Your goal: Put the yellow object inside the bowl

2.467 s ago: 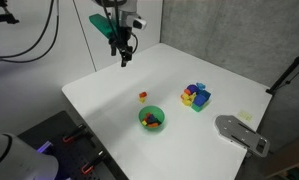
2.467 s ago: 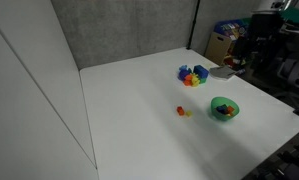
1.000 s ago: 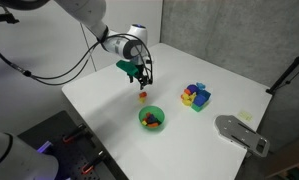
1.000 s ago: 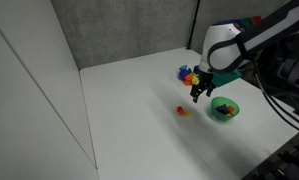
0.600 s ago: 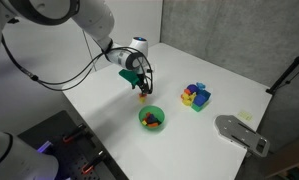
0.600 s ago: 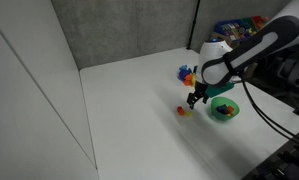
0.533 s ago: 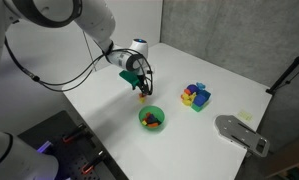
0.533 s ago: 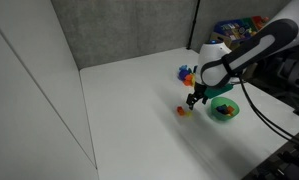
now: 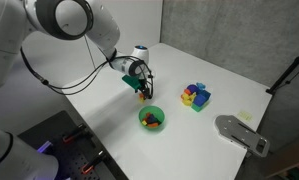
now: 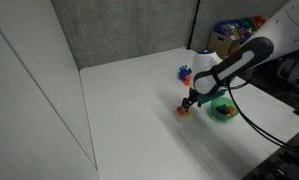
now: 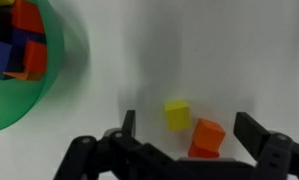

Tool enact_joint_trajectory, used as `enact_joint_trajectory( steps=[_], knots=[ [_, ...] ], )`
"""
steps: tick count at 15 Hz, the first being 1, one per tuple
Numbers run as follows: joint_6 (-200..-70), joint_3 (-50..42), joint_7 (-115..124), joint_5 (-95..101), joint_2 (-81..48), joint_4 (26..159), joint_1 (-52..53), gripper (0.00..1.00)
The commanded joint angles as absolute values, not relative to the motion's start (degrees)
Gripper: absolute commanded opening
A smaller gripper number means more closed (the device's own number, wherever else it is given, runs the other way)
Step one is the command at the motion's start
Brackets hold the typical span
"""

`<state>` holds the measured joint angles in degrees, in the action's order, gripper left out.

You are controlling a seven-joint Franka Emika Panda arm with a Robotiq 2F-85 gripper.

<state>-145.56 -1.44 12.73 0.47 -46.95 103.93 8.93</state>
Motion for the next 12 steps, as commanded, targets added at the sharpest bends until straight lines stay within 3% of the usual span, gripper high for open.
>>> enact_joint_trajectory(
  steps=[1, 12],
  knots=[
    [-145.2, -2.6, 14.8, 0.6, -50.6, 99.9, 9.9, 1.00],
    [-144.3, -3.6, 16.6, 0.4, -56.9, 94.4, 10.5, 0.98]
  ],
)
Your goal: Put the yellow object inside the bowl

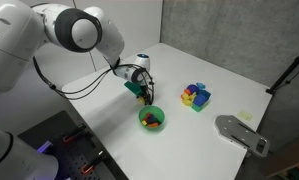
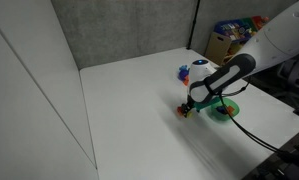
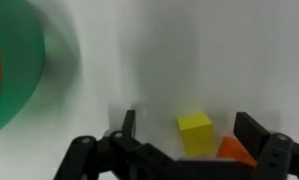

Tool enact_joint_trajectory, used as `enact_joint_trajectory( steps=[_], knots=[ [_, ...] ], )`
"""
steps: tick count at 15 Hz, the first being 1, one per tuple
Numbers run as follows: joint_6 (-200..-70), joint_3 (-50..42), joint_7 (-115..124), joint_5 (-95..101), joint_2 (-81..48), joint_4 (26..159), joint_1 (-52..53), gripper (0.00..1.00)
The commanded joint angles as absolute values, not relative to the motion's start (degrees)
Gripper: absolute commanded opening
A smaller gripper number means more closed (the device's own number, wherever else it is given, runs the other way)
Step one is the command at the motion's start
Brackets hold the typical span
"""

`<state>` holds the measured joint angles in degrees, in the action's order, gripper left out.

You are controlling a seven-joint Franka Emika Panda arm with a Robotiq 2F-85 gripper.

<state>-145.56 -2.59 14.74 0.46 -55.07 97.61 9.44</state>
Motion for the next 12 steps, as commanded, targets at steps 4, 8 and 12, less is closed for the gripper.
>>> enact_joint_trajectory(
  steps=[4, 8, 12],
  knots=[
    [-143.8, -4.1, 17.2, 0.5, -57.4, 93.1, 10.9, 0.58],
    [-142.7, -4.1, 17.0, 0.6, -56.1, 92.8, 11.0, 0.26],
    [-140.1, -4.2, 16.8, 0.7, -54.7, 92.2, 11.0, 0.10]
  ],
)
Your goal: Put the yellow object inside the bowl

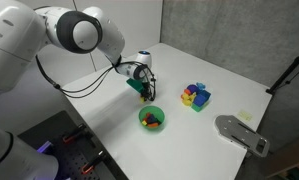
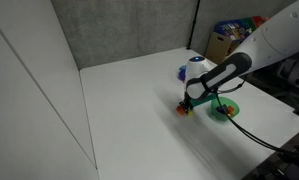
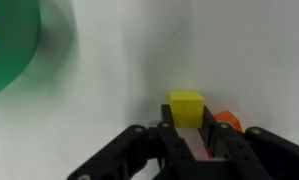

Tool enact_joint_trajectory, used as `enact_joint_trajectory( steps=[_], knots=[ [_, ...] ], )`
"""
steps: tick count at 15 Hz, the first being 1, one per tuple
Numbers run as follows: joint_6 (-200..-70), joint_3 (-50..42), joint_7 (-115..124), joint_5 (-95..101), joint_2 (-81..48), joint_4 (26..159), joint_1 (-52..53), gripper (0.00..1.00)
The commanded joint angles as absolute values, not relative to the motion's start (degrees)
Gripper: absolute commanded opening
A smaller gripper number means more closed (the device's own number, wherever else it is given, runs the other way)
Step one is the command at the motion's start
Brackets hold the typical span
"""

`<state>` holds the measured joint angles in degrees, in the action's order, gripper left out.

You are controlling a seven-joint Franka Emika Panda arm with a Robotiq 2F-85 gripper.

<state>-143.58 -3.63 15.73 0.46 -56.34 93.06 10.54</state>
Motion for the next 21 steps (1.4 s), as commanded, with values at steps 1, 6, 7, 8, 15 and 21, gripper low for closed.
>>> enact_joint_trajectory(
  steps=[1, 6, 7, 8, 15, 21],
  knots=[
    [-139.0, -4.2, 16.9, 0.8, -54.3, 91.8, 11.1, 0.10],
    [-133.8, -4.1, 16.9, 1.2, -51.6, 89.7, 11.0, 0.10],
    [-132.1, -3.9, 16.7, 1.1, -50.7, 89.4, 10.7, 0.10],
    [-130.8, -3.9, 16.7, 1.1, -50.0, 89.1, 10.6, 0.10],
    [-124.1, -6.0, 17.2, 1.8, -41.9, 92.8, 8.7, 0.10],
    [-125.3, -8.4, 17.6, 2.4, -36.3, 99.9, 5.6, 0.10]
  ],
)
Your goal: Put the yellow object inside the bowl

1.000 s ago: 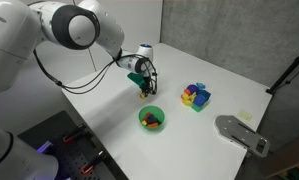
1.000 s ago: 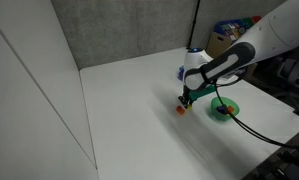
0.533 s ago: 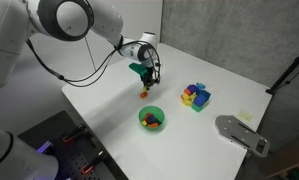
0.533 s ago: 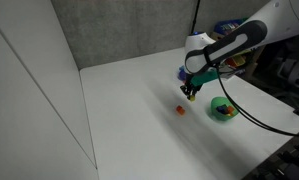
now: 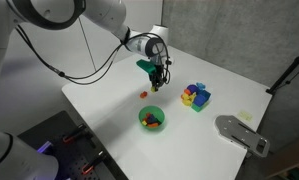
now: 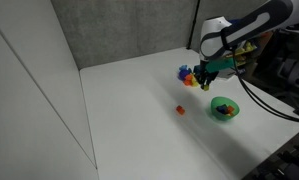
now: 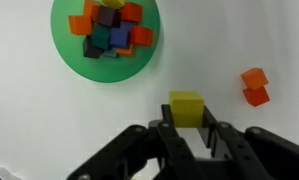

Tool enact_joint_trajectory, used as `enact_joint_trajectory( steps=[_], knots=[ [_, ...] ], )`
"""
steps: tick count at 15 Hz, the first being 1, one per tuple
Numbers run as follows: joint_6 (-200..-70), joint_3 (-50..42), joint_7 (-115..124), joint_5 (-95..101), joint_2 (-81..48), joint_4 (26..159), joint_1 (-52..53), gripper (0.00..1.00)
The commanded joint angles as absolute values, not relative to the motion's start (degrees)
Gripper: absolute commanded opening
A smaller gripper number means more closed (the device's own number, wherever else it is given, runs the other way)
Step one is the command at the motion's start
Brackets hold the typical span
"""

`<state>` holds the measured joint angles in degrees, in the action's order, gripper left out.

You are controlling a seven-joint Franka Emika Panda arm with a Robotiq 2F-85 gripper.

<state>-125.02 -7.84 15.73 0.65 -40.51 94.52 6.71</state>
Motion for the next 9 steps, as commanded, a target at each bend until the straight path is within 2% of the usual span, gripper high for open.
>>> enact_joint_trajectory(
  steps=[1, 9],
  knots=[
    [-125.4, -8.8, 17.7, 2.4, -35.4, 101.6, 5.1, 0.10],
    [-134.8, -10.5, 18.8, 3.4, -33.0, 113.3, 3.3, 0.10]
  ],
)
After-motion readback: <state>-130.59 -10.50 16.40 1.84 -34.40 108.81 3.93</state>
